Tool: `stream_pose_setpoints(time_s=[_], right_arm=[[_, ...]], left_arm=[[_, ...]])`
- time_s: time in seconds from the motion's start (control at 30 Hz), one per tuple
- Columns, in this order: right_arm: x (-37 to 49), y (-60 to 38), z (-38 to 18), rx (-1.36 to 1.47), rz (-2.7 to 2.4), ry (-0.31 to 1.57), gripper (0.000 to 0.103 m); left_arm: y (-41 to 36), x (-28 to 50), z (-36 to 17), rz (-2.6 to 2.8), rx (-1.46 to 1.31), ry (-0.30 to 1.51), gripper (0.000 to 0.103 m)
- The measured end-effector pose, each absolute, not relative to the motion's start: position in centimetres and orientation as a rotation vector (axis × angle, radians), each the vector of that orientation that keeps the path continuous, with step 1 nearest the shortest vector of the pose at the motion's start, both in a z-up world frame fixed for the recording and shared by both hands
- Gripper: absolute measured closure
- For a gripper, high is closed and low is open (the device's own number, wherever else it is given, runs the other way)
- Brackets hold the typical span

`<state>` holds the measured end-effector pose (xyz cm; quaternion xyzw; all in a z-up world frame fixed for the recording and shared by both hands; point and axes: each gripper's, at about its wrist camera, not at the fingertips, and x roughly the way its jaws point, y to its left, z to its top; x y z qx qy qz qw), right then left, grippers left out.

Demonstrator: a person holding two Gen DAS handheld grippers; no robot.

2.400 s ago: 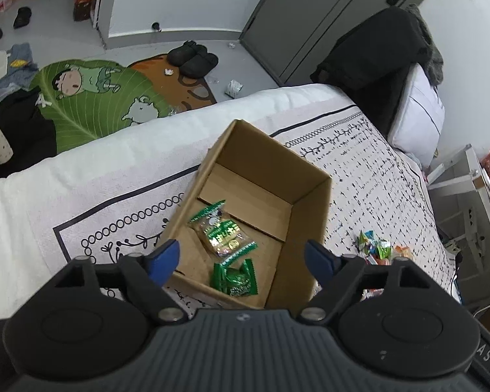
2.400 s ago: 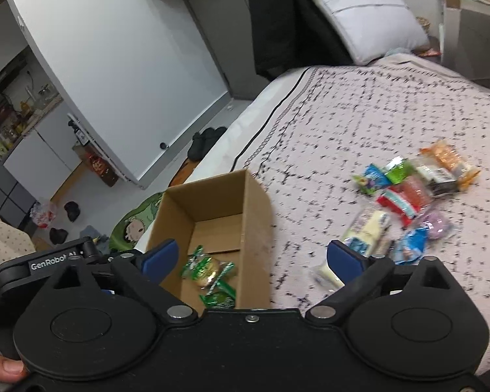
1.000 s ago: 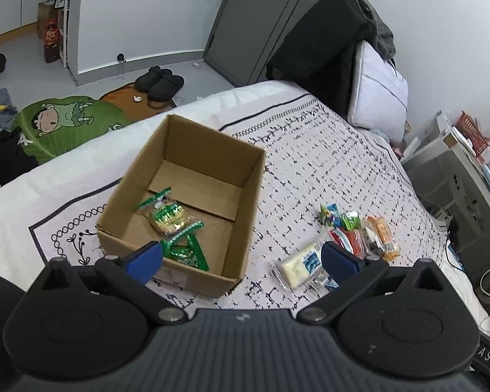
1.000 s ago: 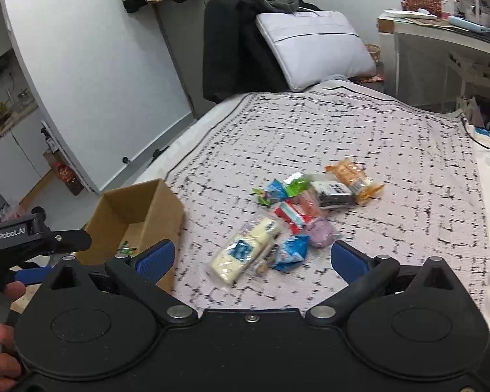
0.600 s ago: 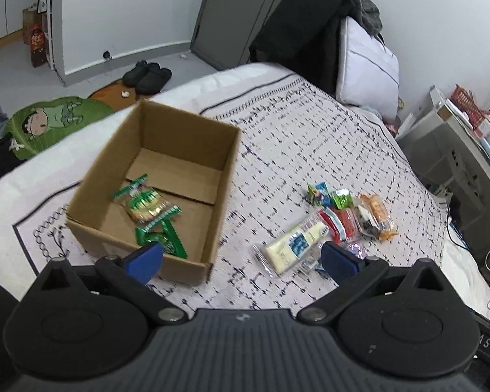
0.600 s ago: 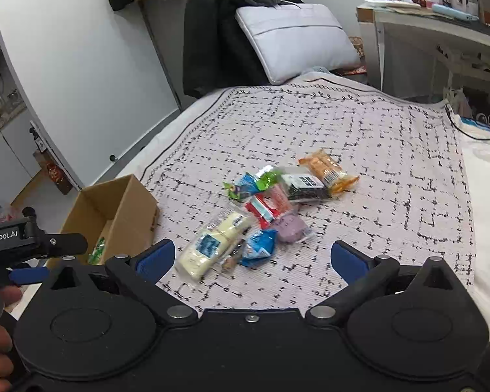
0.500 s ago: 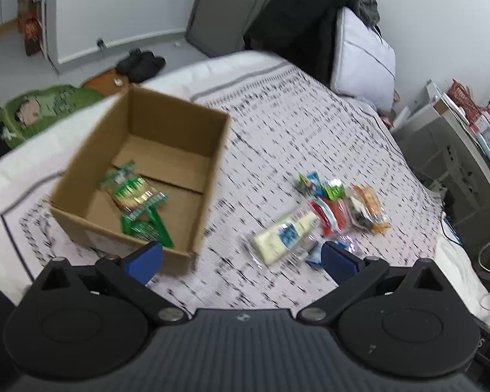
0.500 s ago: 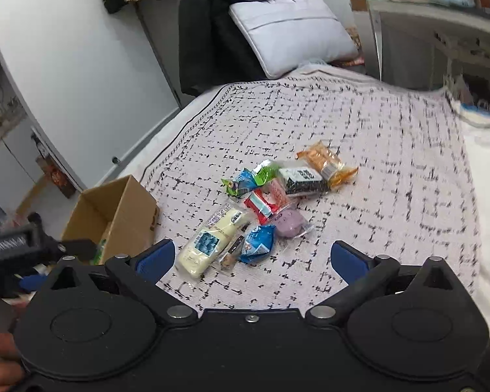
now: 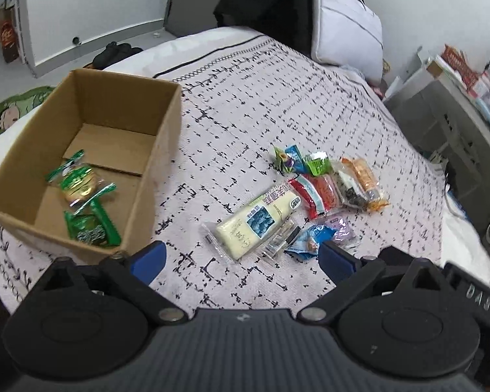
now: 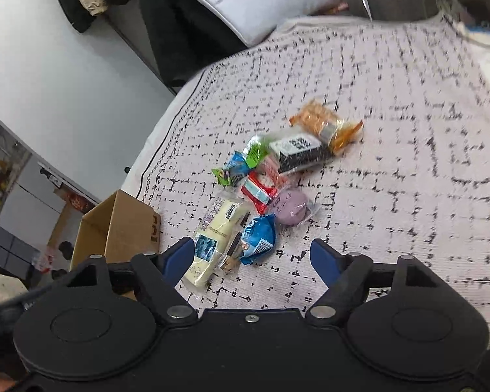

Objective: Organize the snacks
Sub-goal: 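Grasp the cream cake bar with left tool while right grasps blue bag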

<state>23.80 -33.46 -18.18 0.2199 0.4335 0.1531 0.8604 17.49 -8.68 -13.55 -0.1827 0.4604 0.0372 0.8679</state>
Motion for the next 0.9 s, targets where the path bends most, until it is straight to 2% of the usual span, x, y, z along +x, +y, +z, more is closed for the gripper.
stream_pose_setpoints(time_s=[0.23,0.4,0.67,0.83,0.9], right_arm=[[26.5,-32.8,-20.5,0.515,0.359,0.978,0.029],[28.0,-32.8,-22.2,0.572,0.371,1.035,0.034],[30.0,-32.7,-24.3,0.628,0.379,1.092,0.038],[30.5,-32.4,-25.0,0.627,0.384,1.102,0.045],[30.6,-32.3,-25.1,0.622,0.386,1.104,0.048]], left_arm=[[-9.5,20.0,-15.6,0.077,-0.314,0.994,0.009],[-9.8,22.2,-16.8,0.079,-0.253,1.024,0.012],[-11.0,24.7,-18.4,0.017,-0.114,1.022,0.013],[-11.1,25.3,-19.4,-0.001,-0.147,1.025,0.015],[-11.0,25.5,-20.1,-0.001,-0.172,1.043,0.020]])
